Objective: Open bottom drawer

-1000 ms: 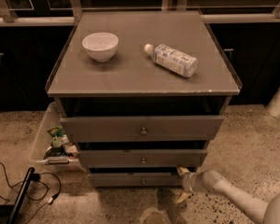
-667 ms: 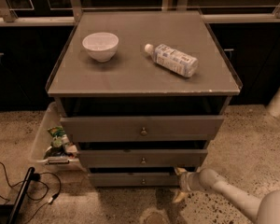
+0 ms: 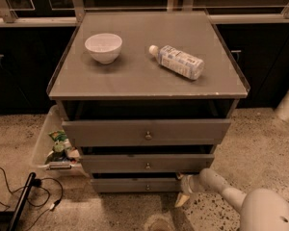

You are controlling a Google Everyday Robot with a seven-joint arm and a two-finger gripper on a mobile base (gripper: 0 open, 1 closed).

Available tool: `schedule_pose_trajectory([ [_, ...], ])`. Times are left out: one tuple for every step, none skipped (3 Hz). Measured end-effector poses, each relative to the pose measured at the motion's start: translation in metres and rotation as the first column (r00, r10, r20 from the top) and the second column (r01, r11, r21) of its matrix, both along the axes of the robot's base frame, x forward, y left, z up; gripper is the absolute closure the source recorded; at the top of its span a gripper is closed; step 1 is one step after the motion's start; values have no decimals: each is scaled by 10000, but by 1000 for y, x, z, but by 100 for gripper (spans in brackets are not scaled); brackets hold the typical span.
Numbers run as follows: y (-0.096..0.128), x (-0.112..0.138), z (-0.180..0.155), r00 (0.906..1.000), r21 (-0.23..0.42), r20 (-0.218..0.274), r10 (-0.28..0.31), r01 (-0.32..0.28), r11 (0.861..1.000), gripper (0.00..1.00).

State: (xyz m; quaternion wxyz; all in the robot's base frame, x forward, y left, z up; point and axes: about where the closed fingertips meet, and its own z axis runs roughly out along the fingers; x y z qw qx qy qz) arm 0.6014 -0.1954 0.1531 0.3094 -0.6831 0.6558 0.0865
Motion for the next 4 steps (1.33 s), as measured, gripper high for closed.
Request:
schedule_pose_trajectory([
  [-1, 2, 0, 10000, -9, 20, -18, 18, 10000, 0],
  [-1, 2, 0, 10000, -9, 20, -18, 18, 10000, 19],
  [-1, 2, 0, 10000, -8, 19, -18, 18, 10000, 42],
  [-1, 2, 0, 10000, -8, 19, -18, 18, 10000, 65],
])
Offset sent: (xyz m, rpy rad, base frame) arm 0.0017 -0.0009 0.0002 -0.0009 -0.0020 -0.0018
